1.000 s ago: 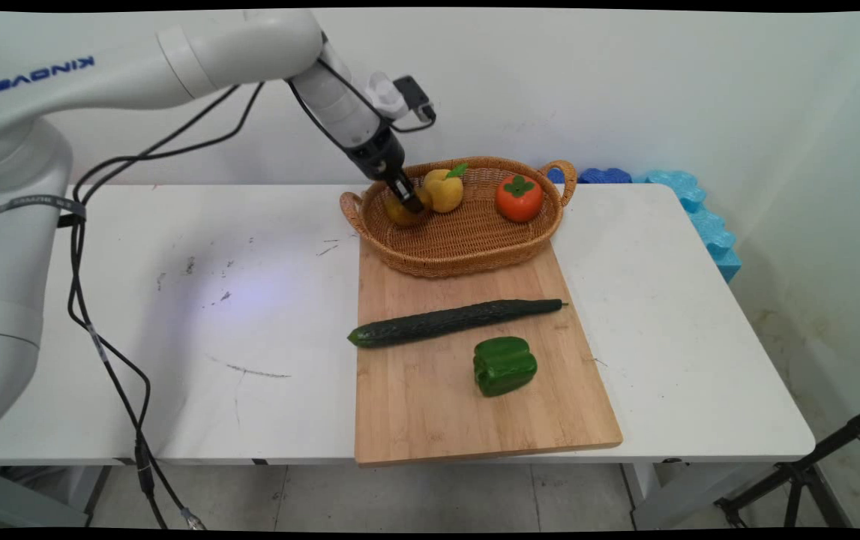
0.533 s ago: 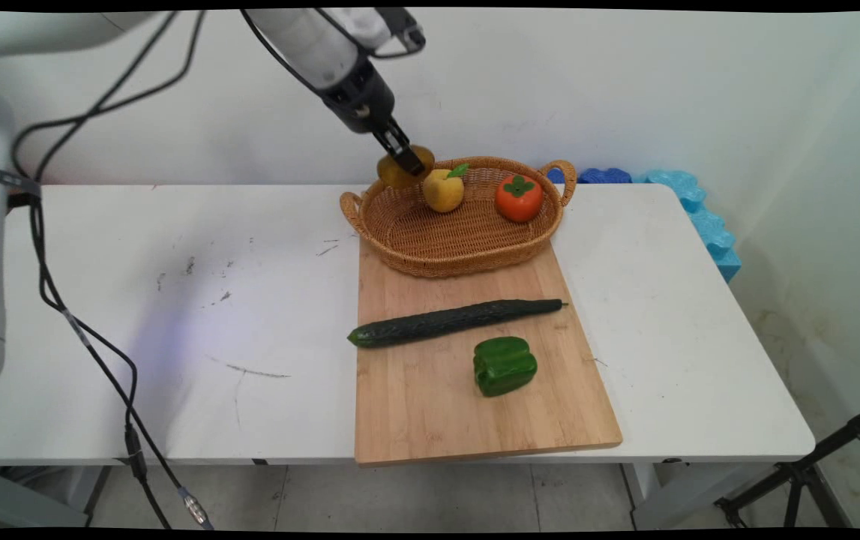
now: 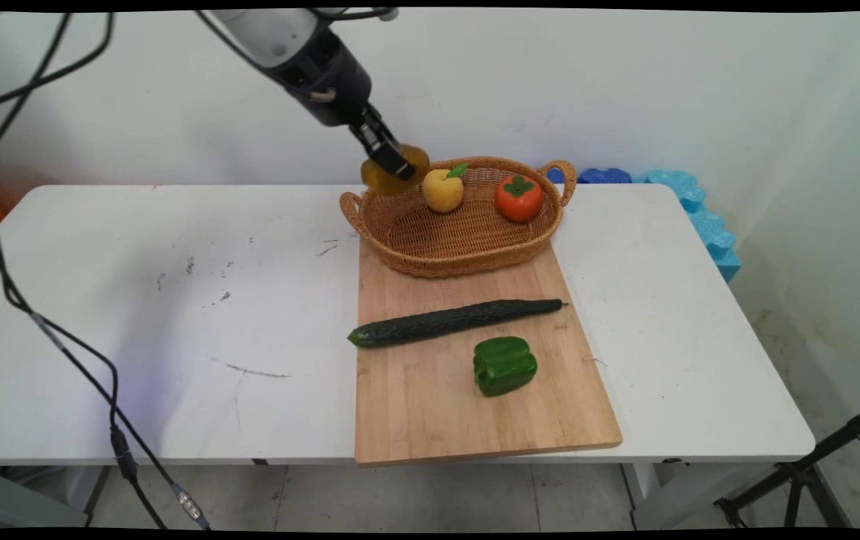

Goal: Place the picked object on the cutting board

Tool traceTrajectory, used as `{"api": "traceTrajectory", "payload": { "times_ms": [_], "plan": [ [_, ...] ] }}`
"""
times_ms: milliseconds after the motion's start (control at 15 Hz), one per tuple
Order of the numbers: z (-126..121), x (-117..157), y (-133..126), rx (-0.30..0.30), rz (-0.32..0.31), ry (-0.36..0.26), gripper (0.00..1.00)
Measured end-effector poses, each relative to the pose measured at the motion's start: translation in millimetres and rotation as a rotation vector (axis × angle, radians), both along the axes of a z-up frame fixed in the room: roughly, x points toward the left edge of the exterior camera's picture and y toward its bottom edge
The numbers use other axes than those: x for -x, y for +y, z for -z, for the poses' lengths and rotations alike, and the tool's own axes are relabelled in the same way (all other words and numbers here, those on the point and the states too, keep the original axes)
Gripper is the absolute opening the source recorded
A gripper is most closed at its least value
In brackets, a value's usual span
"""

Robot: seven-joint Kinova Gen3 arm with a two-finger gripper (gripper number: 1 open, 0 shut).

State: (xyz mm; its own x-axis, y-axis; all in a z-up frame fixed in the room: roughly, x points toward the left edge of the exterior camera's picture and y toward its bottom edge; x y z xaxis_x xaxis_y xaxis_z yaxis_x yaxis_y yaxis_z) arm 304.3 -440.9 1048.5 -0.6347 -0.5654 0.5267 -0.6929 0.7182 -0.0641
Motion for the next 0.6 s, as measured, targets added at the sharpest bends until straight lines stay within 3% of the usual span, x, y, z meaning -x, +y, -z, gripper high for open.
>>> {"api": "traceTrajectory", "payload": {
  "times_ms": [267,600],
  "plan": [
    [7.0,7.4,57.3,-0.026,0.053,0.0,0.0],
    [39.6,14.5,102.7,-0.053,0.089,-0.013,0.0]
  ]
}}
